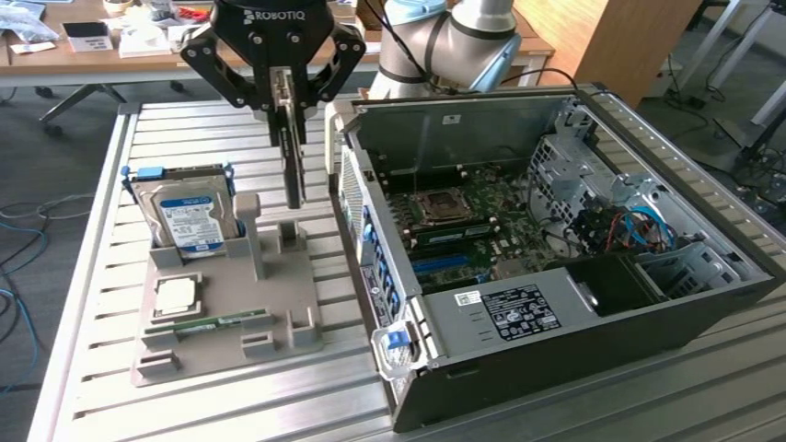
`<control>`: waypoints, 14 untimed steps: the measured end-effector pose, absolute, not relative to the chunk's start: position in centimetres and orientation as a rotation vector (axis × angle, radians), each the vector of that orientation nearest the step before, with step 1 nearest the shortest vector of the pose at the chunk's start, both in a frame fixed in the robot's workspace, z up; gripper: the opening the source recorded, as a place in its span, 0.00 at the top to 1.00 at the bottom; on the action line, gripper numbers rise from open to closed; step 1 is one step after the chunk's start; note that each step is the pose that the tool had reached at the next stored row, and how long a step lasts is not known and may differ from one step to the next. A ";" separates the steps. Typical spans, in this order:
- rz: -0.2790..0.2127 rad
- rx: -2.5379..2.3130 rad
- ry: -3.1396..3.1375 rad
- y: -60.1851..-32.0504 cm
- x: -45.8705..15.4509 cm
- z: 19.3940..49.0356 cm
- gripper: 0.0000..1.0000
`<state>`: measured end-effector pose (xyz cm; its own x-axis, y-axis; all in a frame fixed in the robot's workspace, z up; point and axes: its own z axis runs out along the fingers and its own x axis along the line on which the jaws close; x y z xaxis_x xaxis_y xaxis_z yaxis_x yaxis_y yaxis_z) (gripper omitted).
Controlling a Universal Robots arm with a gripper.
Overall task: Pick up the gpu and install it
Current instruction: 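Pick up the gpu and move the gpu toward the slot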
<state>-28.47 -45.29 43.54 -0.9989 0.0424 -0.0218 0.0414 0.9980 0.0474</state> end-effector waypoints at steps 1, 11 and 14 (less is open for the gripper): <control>0.073 0.065 3.117 -45.3 -28.4 43.5 0.73; 0.073 0.065 3.117 -45.3 -27.6 43.5 0.73; 0.073 0.065 3.117 -45.3 -27.3 43.5 0.73</control>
